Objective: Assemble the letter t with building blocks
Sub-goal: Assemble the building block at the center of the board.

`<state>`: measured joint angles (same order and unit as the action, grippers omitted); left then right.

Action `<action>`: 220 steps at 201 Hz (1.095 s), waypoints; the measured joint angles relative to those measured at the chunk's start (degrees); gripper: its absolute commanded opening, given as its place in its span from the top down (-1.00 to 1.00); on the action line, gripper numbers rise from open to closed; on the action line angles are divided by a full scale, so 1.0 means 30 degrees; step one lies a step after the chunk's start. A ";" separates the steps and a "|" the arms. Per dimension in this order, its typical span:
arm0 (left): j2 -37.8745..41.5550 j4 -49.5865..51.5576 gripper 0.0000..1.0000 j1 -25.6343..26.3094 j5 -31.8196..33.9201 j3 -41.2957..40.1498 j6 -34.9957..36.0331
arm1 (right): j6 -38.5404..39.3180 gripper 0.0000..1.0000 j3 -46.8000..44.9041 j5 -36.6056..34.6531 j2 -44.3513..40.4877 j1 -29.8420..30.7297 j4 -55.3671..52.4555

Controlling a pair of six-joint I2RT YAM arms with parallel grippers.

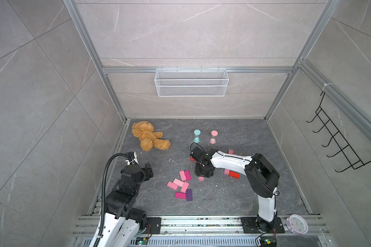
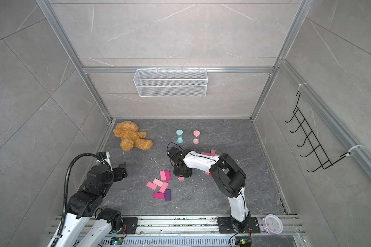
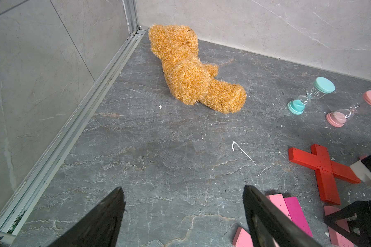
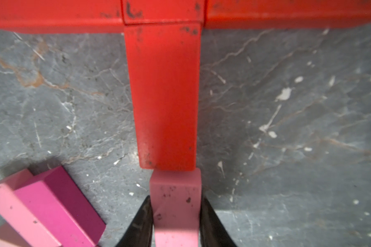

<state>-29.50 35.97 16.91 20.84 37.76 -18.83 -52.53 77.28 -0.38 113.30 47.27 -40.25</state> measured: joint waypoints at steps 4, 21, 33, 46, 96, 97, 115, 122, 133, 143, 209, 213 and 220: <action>0.0000 0.0000 -0.77 0.0000 0.0000 0.0000 0.0000 | -0.0022 0.28 0.0000 0.0000 0.0000 0.0000 0.0000; 0.0000 0.0000 -0.77 0.0000 0.0000 0.0000 0.0000 | -0.0124 0.28 0.0000 0.0000 0.0000 -0.0015 0.0022; 0.0015 0.0000 -0.77 0.0000 -0.0007 0.0000 0.0000 | -0.0124 0.28 0.0007 0.0000 0.0007 -0.0015 0.0066; 0.0022 0.0000 -0.77 0.0000 0.0000 0.0000 0.0000 | -0.0124 0.28 0.0029 0.0000 0.0029 -0.0015 0.0066; 0.0015 0.0000 -0.77 0.0000 0.0000 0.0000 0.0000 | -0.0124 0.28 0.0175 0.0000 0.0131 -0.0015 0.0058; 0.0015 0.0000 -0.77 0.0000 -0.0007 0.0000 0.0000 | -0.0124 0.28 0.0175 0.0000 0.0131 -0.0015 0.0058; 0.0015 0.0000 -0.77 0.0000 0.0000 0.0000 0.0000 | -0.0124 0.28 0.0240 -0.0007 0.0175 -0.0022 0.0058; 0.0015 0.0000 -0.77 0.0000 0.0000 0.0000 0.0000 | -0.0124 0.28 0.0240 -0.0007 0.0175 -0.0036 0.0058; 0.0015 0.0000 -0.77 0.0000 0.0000 0.0000 0.0000 | -0.0124 0.27 0.0248 0.0000 0.0182 -0.0036 0.0058; 0.0022 0.0000 -0.77 0.0000 0.0000 0.0000 0.0000 | -0.0124 0.27 0.0248 0.0000 0.0189 -0.0036 0.0058; 0.0022 0.0000 -0.77 0.0000 0.0000 0.0000 0.0000 | -0.0124 0.26 0.0248 0.0000 0.0197 -0.0036 0.0058; 0.0022 0.0000 -0.77 0.0000 0.0000 0.0000 0.0000 | -0.0124 0.27 0.0248 -0.0007 0.0197 -0.0036 0.0066; 0.0022 0.0000 -0.77 0.0000 0.0000 0.0000 0.0000 | -0.0124 0.26 0.0248 0.0000 0.0204 -0.0036 0.0058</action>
<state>-29.43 35.97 16.91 20.84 37.76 -18.83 -52.90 78.02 -0.38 113.91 47.16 -40.07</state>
